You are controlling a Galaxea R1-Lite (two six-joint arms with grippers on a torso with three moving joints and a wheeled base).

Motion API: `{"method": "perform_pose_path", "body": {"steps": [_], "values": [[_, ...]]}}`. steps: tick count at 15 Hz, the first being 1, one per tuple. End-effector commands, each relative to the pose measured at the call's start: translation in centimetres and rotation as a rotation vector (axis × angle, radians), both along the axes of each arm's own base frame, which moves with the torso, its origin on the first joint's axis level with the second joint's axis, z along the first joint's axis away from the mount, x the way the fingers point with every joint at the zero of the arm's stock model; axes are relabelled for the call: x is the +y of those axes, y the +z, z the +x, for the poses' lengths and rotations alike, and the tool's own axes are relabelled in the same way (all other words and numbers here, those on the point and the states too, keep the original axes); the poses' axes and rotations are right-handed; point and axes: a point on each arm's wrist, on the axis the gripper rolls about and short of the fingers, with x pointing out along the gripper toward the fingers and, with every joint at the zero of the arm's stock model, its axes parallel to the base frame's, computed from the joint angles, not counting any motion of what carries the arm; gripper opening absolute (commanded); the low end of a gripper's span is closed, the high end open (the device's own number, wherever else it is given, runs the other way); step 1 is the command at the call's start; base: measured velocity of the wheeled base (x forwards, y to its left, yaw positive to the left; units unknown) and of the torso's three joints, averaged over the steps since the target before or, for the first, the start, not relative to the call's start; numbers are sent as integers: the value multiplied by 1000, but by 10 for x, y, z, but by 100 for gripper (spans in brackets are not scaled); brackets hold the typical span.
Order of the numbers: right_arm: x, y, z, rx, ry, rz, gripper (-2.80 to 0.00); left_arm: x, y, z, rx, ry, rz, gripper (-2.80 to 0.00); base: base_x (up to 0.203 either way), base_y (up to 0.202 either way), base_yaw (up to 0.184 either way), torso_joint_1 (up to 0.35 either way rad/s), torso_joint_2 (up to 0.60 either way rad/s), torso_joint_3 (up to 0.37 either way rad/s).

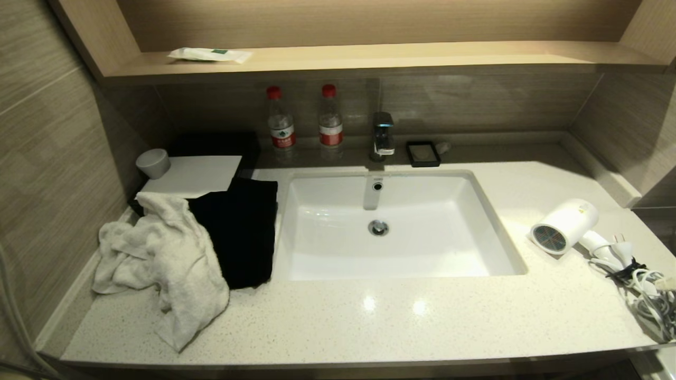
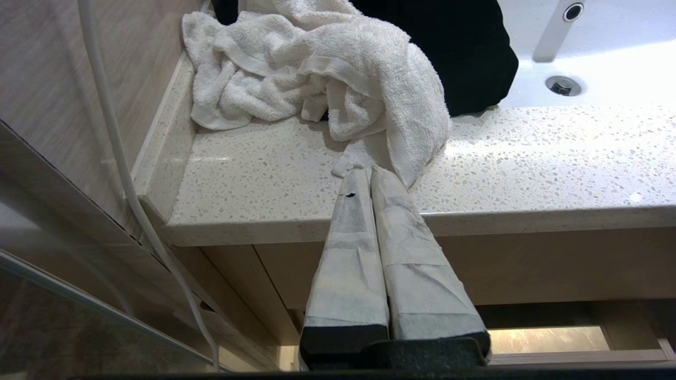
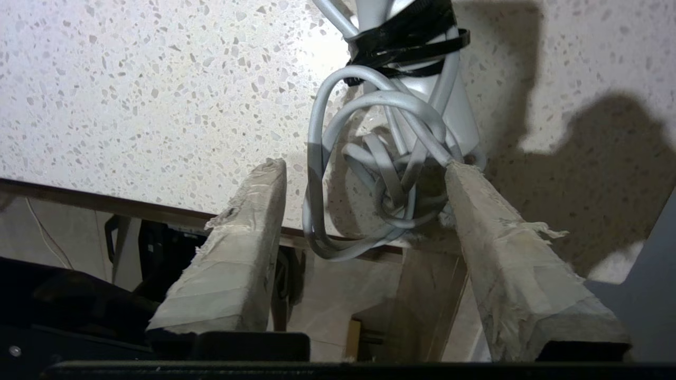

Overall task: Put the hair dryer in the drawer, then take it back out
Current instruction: Pick up the hairdryer

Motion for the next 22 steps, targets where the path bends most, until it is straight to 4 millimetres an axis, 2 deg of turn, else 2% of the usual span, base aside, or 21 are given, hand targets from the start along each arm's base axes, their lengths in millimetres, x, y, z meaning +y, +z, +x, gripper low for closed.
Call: {"method": "perform_pose_path", "body": {"steps": [1,8,16,22], "values": [[-6,-8,7,5,52,8,0,0,0,0,0,0,0,-280,0,0,0,0,0,0],[-19,-25,24,-18,241,14,0,0,0,0,1,0,0,-280,0,0,0,0,0,0],[-27,-45,45,4,281,46,0,0,0,0,0,0,0,-280,0,0,0,0,0,0],[-29,-45,60,-13,319,30,0,0,0,0,1,0,0,-280,0,0,0,0,0,0]]}}
